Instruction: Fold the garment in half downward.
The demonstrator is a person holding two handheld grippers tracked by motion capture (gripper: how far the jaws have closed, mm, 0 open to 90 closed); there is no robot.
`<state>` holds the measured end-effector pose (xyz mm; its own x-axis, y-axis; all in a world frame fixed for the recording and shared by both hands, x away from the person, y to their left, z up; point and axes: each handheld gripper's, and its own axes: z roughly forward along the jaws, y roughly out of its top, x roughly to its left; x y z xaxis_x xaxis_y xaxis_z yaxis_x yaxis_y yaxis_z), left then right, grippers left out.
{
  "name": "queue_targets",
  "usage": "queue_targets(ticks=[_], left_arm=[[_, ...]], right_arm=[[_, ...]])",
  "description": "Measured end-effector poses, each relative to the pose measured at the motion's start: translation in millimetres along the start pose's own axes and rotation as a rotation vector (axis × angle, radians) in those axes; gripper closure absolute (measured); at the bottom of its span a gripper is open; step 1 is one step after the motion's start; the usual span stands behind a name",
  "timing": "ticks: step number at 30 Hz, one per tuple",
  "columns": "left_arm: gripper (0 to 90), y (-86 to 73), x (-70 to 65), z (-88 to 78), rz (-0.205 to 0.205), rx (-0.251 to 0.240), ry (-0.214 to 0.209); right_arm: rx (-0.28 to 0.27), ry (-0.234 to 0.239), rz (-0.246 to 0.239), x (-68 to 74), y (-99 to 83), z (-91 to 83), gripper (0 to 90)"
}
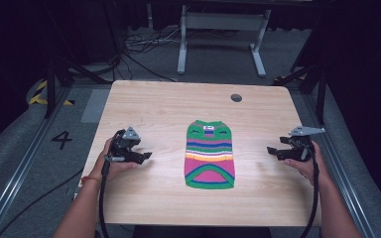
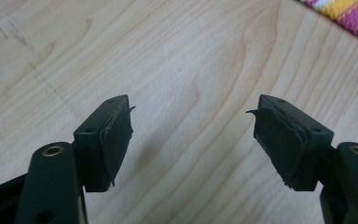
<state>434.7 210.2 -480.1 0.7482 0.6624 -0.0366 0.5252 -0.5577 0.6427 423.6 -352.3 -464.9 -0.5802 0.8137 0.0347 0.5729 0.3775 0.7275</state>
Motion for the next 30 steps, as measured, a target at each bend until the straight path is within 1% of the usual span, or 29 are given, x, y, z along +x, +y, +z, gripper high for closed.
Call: queue_targets(ticks=[1,3,4,5,6,7,8,9,10,12,13,15,18,20,21,22,23,24,25,26,27,28,30], left_arm=[[28.3,5.2,-0.6,1.5,0.009,-0.007,-0.002],[28.9,12.8,-2.2,4.8,0.011,-0.014,-0.008],[29.0,17.3,-3.1,7.1,0.018,-0.012,-0.015],[29.3,22.2,-5.1,10.7,0.033,-0.015,-0.012],[29.9,26.4,-5.7,14.0,0.036,-0.007,-0.026],[29.8,30.1,-6.7,17.6,0.035,-0.008,-0.031],[29.8,33.0,-7.2,20.3,0.042,-0.004,-0.036],[29.9,37.8,-8.8,24.0,0.048,-0.001,-0.033],[30.1,41.1,-9.6,26.4,0.067,-0.003,-0.026],[31.5,47.1,-9.5,31.7,0.057,0.002,-0.041],[31.3,50.9,-9.3,35.2,0.058,0.0,-0.042],[30.7,56.2,-8.7,38.7,0.058,-0.001,-0.037],[30.6,64.2,-7.7,46.2,0.054,0.001,-0.048],[30.7,70.2,-7.7,50.5,0.048,-0.006,-0.046],[30.8,72.8,-8.2,52.4,0.054,-0.018,-0.044],[31.2,76.7,-8.3,54.7,0.05,-0.008,-0.056],[31.0,79.7,-8.4,56.7,0.049,-0.011,-0.059],[30.6,82.0,-8.4,57.7,0.053,-0.009,-0.059],[30.9,85.8,-9.0,60.1,0.048,-0.014,-0.061],[30.9,88.4,-8.8,61.0,0.058,-0.011,-0.054],[30.9,92.1,-9.0,63.4,0.06,-0.007,-0.056],[31.1,94.2,-9.3,65.2,0.051,-0.011,-0.059],[31.0,101.1,-9.1,69.2,0.054,-0.006,-0.057]], right_arm=[[0.004,0.008,-0.005,1.5,2.8,2.3,26.8],[0.008,0.01,-0.011,4.0,7.9,7.9,28.0],[0.013,0.01,-0.011,4.9,10.5,11.0,28.7],[0.017,0.011,-0.013,6.3,13.2,14.1,29.4],[0.019,0.008,-0.022,8.3,16.6,17.9,31.7],[0.021,-0.004,-0.039,10.6,19.1,20.7,32.6],[0.034,0.001,-0.038,12.0,22.2,24.2,32.5],[0.033,0.003,-0.038,13.0,24.3,26.4,32.7],[0.028,0.012,-0.041,14.7,27.9,29.6,33.7],[0.021,0.016,-0.049,17.3,33.4,33.6,35.1],[0.019,0.016,-0.06,18.8,36.6,35.6,35.4],[0.015,0.03,-0.058,21.0,44.0,40.5,36.0],[0.008,0.04,-0.066,24.6,54.4,46.1,36.7],[0.015,0.047,-0.075,26.3,60.4,49.4,36.7],[0.019,0.051,-0.08,27.1,63.6,52.0,36.8],[0.023,0.051,-0.08,28.1,66.7,54.6,37.0],[0.024,0.057,-0.084,29.3,70.3,57.9,37.2],[0.024,0.058,-0.089,30.5,73.1,60.6,37.2],[0.027,0.059,-0.092,31.5,75.3,62.6,37.2],[0.024,0.057,-0.098,32.9,78.5,66.2,37.8],[0.023,0.057,-0.108,34.4,79.9,68.0,38.3],[0.036,0.068,-0.108,35.6,82.7,72.3,38.1],[0.043,0.068,-0.107,37.3,86.7,78.9,38.5]])
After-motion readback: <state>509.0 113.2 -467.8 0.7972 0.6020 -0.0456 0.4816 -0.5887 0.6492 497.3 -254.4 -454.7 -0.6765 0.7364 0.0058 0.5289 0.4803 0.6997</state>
